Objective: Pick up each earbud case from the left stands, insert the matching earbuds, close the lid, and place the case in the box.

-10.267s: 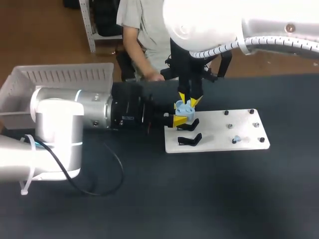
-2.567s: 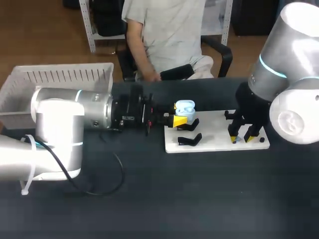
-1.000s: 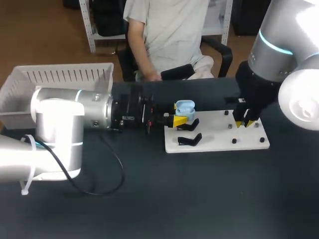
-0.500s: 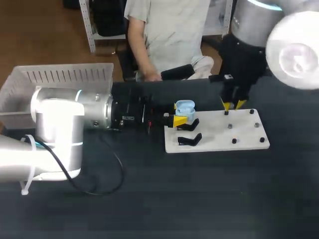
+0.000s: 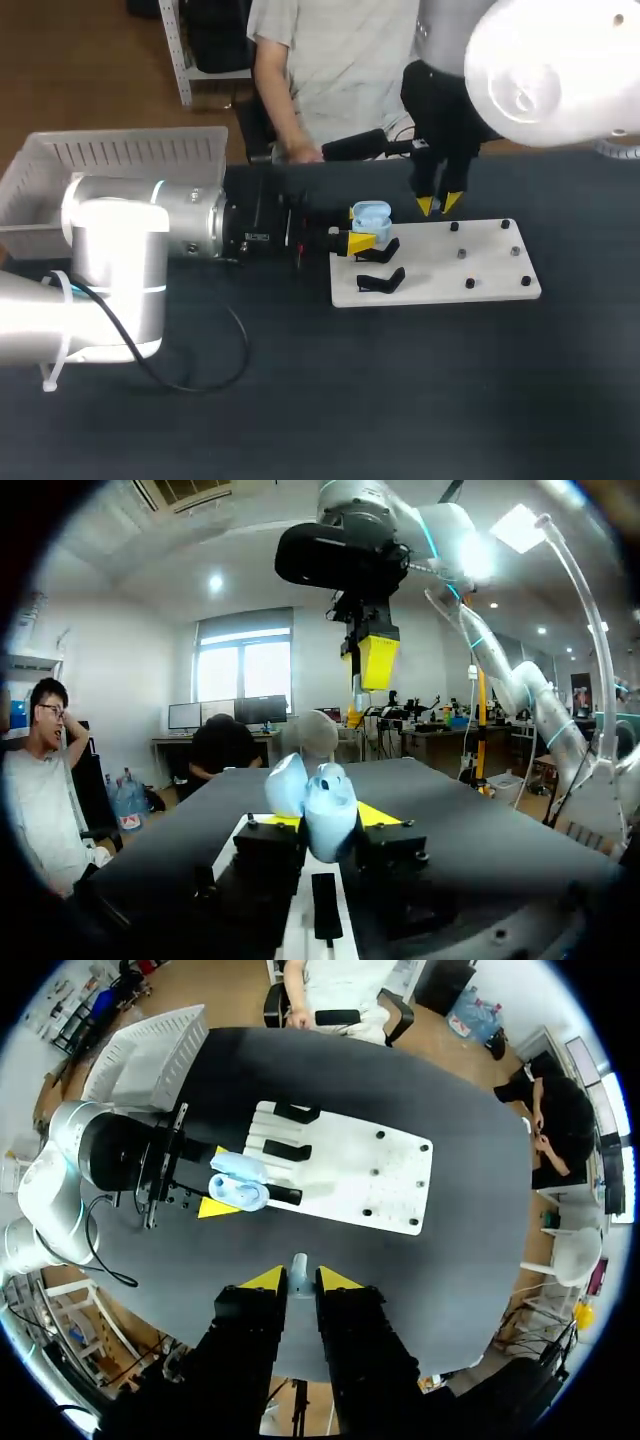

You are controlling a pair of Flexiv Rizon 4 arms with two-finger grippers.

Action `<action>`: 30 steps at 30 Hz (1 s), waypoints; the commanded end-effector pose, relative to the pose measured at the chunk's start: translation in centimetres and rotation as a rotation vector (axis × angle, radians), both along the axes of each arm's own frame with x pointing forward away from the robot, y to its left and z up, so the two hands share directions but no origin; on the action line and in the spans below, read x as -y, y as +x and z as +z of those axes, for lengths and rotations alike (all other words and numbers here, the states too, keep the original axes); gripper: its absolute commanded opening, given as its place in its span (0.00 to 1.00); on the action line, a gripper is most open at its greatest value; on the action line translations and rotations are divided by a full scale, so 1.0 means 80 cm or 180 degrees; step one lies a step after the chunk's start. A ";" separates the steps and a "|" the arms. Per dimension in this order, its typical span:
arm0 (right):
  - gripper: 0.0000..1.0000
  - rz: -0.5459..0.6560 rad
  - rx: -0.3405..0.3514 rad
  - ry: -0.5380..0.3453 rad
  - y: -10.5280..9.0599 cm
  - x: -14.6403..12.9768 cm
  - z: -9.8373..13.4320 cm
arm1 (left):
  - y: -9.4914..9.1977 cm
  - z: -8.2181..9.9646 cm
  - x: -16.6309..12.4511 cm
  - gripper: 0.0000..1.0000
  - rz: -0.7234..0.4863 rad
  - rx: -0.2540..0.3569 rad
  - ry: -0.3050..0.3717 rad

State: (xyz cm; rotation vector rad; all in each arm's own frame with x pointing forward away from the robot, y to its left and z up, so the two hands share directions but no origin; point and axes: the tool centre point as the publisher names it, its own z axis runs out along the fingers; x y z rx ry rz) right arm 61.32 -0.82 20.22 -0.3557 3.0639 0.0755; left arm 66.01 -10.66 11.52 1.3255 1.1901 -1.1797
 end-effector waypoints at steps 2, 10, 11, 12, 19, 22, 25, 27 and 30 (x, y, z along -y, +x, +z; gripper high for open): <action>0.00 -0.0003 0.0007 -0.0001 -0.002 0.001 0.000 | 0.000 0.000 0.001 0.00 0.0004 0.0000 0.0005; 0.00 0.0320 -0.0066 0.0175 0.014 -0.019 -0.009 | 0.000 0.000 0.001 0.00 0.0004 0.0000 0.0005; 0.00 0.0403 -0.0037 0.0167 0.014 -0.023 -0.009 | 0.000 0.000 0.001 0.00 0.0004 0.0000 0.0005; 0.00 0.0498 -0.0012 0.0163 0.014 -0.027 -0.009 | 0.000 0.000 0.001 0.00 0.0004 0.0000 0.0005; 0.00 0.0864 0.0009 0.0022 0.018 -0.047 -0.006 | 0.000 0.000 0.001 0.00 0.0004 0.0000 0.0005; 0.00 0.0949 0.0017 -0.0030 0.018 -0.054 -0.006 | 0.000 0.000 0.001 0.00 0.0004 0.0000 0.0005; 0.00 0.1017 0.0027 -0.0062 0.019 -0.059 -0.008 | 0.000 0.000 0.001 0.00 0.0004 0.0000 0.0005; 0.00 0.1106 0.0051 -0.0105 0.020 -0.066 -0.011 | 0.000 0.000 0.001 0.00 0.0004 0.0000 0.0005; 0.00 0.1194 0.0056 -0.0156 0.021 -0.073 -0.015 | 0.000 0.000 0.001 0.00 0.0004 0.0000 0.0005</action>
